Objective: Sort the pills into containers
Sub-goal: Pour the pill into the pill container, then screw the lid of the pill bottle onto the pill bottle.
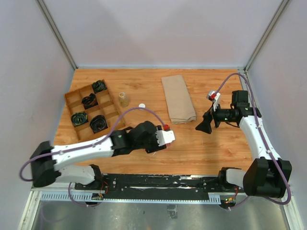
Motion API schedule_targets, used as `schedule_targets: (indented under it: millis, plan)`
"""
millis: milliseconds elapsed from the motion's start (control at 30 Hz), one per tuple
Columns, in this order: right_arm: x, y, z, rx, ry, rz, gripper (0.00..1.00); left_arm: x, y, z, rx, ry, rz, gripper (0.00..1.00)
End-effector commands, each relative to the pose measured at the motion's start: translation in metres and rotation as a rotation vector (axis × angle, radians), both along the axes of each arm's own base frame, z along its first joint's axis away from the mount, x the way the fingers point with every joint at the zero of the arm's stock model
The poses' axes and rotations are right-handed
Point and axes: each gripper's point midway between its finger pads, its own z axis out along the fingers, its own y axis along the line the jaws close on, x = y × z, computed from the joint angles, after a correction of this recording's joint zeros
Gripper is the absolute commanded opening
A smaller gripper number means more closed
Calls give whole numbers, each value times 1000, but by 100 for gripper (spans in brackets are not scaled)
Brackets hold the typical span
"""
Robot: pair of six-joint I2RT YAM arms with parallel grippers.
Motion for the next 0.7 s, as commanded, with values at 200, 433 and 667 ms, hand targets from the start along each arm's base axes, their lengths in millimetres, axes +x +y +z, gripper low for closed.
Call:
schedule_targets:
  millis: [200, 433, 667]
  plan:
    - [-26, 23, 34, 167, -203, 179, 99, -59, -2, 159, -1215, -117, -117, 0]
    - [-51, 38, 42, 206, -507, 351, 99, -88, 10, 131, -1236, -90, -247, 0]
    - [-50, 45, 47, 196, -605, 410, 99, -83, 35, 119, -1271, -162, -185, 4]
